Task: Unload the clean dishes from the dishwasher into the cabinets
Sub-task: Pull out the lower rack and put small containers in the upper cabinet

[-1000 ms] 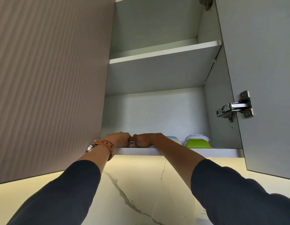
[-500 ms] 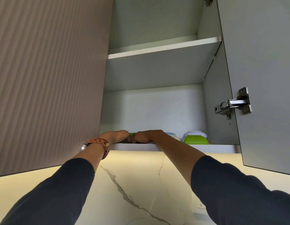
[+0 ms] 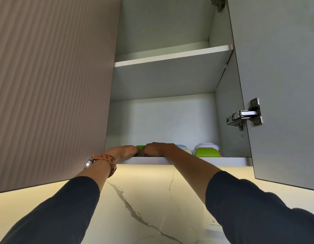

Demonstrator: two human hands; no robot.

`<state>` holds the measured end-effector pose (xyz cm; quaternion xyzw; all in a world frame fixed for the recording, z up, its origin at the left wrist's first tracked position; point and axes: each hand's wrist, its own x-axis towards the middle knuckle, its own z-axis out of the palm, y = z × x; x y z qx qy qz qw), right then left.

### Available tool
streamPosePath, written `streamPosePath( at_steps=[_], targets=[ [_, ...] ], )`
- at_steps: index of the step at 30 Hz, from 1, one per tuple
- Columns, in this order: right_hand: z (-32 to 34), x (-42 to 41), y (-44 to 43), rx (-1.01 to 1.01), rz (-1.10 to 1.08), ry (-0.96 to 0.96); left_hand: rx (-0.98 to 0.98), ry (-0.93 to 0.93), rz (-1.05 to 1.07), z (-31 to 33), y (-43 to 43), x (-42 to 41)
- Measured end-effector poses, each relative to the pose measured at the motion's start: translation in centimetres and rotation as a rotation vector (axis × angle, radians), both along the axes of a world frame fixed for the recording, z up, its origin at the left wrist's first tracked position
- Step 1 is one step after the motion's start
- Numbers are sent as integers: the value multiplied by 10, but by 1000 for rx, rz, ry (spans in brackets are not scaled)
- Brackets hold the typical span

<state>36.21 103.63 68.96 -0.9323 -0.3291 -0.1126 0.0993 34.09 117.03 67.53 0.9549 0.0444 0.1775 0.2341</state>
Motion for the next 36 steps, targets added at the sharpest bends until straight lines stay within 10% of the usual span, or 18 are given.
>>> streamPosePath(
  at_steps=[9, 17, 36],
  targets=[
    [6, -16, -11, 30, -24, -286, 248, -413, 91, 0, -19, -18],
    [4, -70, -59, 11, -92, -494, 361, -397, 112, 9, -76, -84],
    [26, -371, -218, 346, -229, -927, 118, -572, -43, 2, -282, -363]
  ],
)
